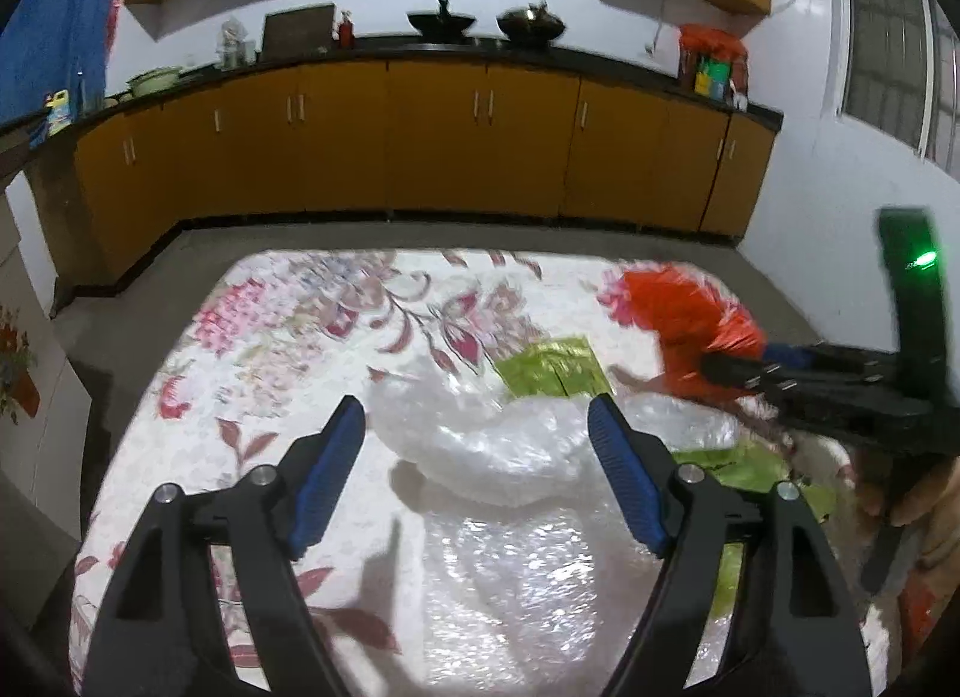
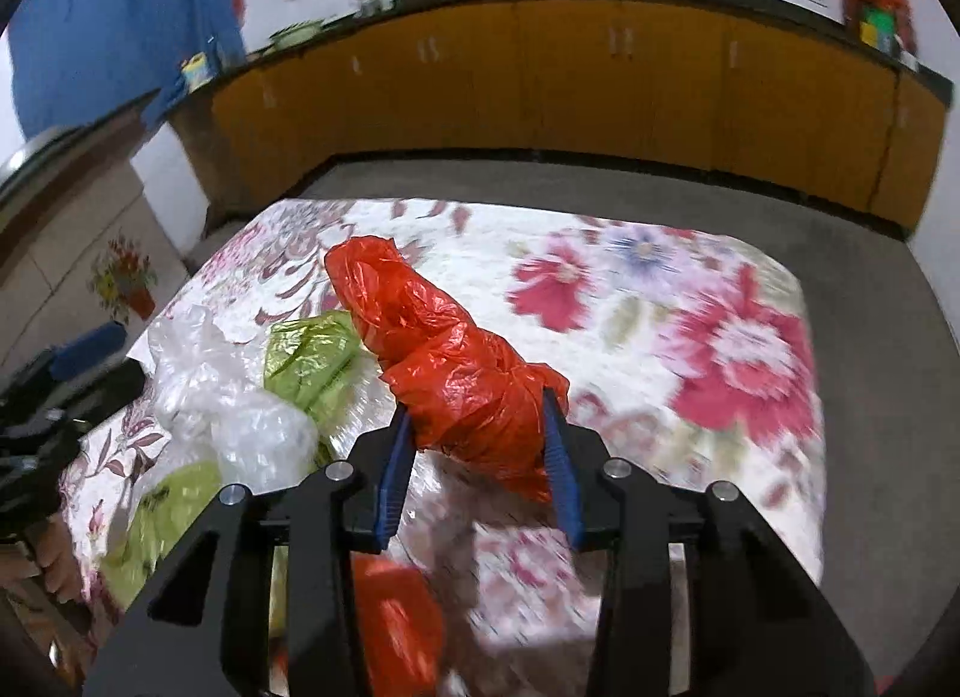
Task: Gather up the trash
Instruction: 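Grasp a red bag with the right gripper while the left gripper approaches the clear bag, then carry the red bag to the basket with the right gripper while the left gripper grasps the clear bag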
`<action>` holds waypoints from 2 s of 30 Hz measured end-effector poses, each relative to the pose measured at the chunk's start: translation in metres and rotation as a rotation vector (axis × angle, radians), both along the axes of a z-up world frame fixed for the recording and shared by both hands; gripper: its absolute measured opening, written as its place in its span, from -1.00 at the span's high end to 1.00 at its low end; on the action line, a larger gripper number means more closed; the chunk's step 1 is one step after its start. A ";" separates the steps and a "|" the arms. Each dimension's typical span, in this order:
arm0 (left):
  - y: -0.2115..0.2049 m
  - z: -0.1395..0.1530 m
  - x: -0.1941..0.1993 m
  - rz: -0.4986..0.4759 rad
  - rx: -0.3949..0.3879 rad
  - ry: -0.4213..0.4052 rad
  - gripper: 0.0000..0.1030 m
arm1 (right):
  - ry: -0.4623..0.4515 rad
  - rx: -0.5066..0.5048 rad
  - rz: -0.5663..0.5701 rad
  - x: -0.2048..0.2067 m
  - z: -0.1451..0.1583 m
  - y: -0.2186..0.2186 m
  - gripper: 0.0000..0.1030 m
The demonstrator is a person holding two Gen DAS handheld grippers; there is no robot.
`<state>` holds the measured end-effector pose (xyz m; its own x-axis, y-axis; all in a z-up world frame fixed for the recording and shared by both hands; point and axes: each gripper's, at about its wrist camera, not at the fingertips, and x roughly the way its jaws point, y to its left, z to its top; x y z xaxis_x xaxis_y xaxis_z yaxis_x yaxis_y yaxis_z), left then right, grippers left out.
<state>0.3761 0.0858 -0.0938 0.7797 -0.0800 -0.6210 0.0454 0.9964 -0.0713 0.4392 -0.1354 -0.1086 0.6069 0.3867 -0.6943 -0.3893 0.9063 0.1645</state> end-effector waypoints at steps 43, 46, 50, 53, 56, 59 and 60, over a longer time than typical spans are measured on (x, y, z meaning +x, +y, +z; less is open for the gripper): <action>-0.108 0.108 -0.137 -0.261 -0.028 -0.193 0.62 | -0.170 0.109 -0.386 -0.224 0.103 -0.148 0.21; -0.134 0.111 -0.150 -0.319 -0.049 -0.191 0.62 | -0.178 0.108 -0.449 -0.244 0.107 -0.165 0.20; -0.168 0.110 -0.161 -0.383 -0.070 -0.181 0.62 | -0.181 0.116 -0.526 -0.267 0.107 -0.188 0.20; -0.193 0.106 -0.167 -0.433 -0.085 -0.166 0.62 | -0.168 0.134 -0.576 -0.277 0.104 -0.204 0.20; -0.218 0.101 -0.172 -0.480 -0.095 -0.150 0.62 | -0.150 0.169 -0.618 -0.285 0.098 -0.222 0.20; -0.239 0.093 -0.175 -0.520 -0.102 -0.129 0.62 | -0.130 0.200 -0.650 -0.290 0.093 -0.235 0.20; -0.243 0.091 -0.175 -0.529 -0.103 -0.124 0.62 | -0.125 0.209 -0.659 -0.294 0.091 -0.241 0.20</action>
<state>0.2013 -0.1573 -0.0025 0.6834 -0.5361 -0.4956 0.5523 0.8236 -0.1293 0.1449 -0.3760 -0.0178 0.8311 0.0287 -0.5554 0.2031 0.9140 0.3511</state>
